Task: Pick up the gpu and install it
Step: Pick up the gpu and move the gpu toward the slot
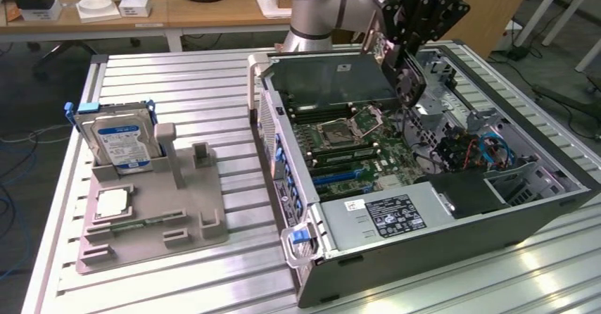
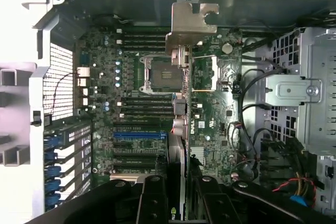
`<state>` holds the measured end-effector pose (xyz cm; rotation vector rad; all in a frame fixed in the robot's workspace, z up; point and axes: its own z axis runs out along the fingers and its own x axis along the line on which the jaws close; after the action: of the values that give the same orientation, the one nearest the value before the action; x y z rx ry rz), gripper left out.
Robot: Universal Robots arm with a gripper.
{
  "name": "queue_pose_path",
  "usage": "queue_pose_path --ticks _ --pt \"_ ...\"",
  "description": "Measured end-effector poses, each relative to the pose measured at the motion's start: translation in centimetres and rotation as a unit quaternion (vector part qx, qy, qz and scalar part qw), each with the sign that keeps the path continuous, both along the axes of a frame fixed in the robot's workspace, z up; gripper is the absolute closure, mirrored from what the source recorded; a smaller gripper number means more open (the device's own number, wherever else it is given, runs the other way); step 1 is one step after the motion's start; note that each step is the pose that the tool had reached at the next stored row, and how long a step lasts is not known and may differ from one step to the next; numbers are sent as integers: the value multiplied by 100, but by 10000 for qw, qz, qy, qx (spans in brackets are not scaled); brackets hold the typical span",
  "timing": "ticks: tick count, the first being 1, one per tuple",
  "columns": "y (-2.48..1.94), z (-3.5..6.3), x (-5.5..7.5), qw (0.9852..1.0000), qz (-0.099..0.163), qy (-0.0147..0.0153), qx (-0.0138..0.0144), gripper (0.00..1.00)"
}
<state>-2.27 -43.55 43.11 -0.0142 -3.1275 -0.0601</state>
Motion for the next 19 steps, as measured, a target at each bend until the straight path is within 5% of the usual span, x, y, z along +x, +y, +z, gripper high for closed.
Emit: queue_pose_path --ticks 8,19 --pt "0 -3 160 10000 0 3 0 74" --pt "0 -3 163 10000 0 3 0 74"
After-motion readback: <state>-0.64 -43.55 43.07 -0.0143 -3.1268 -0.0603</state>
